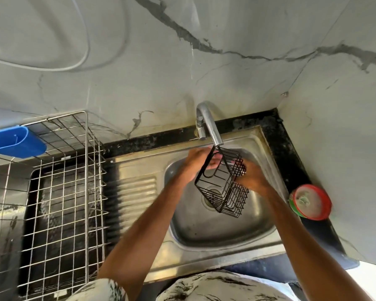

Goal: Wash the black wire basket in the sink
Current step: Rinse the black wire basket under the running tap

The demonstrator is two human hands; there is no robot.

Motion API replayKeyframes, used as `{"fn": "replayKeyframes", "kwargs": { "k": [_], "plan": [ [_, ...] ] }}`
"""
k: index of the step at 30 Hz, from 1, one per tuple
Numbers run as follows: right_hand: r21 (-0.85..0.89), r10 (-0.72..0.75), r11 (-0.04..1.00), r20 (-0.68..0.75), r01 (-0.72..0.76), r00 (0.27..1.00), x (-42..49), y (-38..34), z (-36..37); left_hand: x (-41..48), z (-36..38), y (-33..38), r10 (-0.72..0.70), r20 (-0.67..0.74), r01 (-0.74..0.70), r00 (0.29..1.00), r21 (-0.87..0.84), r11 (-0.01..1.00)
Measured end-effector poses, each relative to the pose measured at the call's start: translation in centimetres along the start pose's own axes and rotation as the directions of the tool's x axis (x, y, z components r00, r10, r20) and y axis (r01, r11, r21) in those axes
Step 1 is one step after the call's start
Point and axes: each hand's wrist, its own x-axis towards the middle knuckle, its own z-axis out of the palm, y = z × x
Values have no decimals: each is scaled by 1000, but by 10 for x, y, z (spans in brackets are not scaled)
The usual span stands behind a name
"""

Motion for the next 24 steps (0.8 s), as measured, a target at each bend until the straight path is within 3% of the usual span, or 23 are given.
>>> {"fn": "replayKeyframes", "kwargs": {
  "k": [4, 8, 13, 17, 21, 24],
  "plan": [
    [45, -6, 999, 18, 6, 1000, 3, 7, -2, -4, 12, 12, 30, 17, -30, 999, 2, 1000],
    [85, -131, 988, -20, 132, 991, 29, 38, 3, -11, 16, 18, 9, -20, -9, 1000, -25, 1000],
    [237, 55, 971, -144, -19, 988, 12, 6, -13, -23, 1, 10, 18, 33, -18, 999, -2, 1000],
    [212, 129, 973, -170, -92, 977, 15, 0, -15, -39, -9, 1, -27, 145, 37, 989, -64, 997],
    [158, 30, 987, -129, -9, 991, 14, -5, -13, -47, 4, -1, -66, 102, 94, 993, -302, 949],
    [180, -117, 977, 21, 111, 993, 13, -5, -14, -47, 11, 2, -32, 89, 58, 996, -318, 946]
  ]
}}
